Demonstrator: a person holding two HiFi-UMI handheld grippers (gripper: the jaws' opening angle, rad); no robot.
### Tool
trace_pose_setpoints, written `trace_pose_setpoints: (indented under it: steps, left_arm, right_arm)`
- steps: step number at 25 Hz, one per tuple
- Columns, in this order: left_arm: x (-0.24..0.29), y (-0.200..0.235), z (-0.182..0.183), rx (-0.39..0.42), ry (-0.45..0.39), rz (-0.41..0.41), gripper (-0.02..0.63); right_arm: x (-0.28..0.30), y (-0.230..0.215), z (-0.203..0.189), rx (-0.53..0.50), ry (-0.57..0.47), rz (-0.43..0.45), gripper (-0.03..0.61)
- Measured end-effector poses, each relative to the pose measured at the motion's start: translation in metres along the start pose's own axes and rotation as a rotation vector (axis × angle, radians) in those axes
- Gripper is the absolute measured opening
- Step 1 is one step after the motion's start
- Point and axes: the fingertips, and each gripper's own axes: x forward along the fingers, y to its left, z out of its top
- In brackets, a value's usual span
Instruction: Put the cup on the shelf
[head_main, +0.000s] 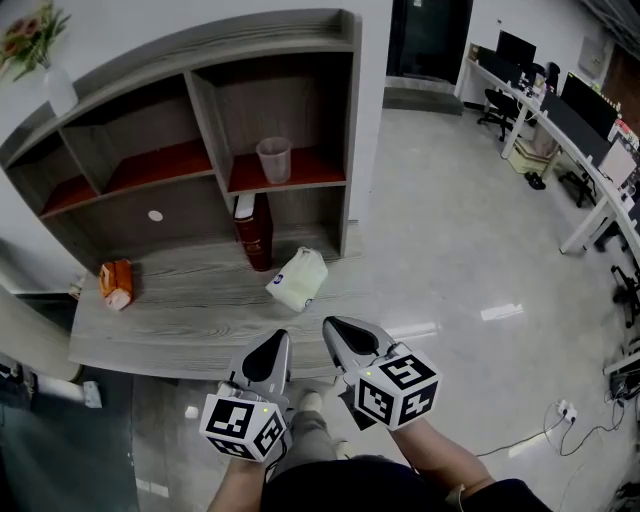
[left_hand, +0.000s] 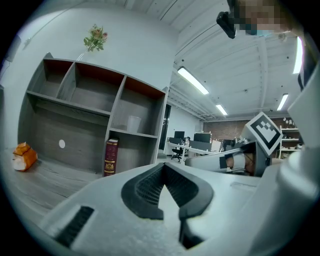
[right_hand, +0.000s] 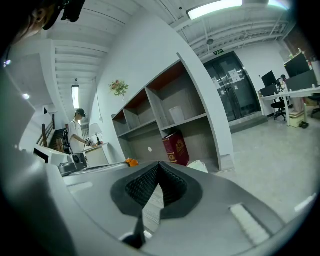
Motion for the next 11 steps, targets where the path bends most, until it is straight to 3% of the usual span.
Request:
trace_pose_setpoints:
  steps: [11]
  left_arm:
    - [-0.0014, -0.001, 0.0048, -0.005, -0.001, -0.02, -0.006]
  right_arm:
    - [-0.0012, -0.005, 0.0102, -0.003, -0.023, -0.013, 0.0]
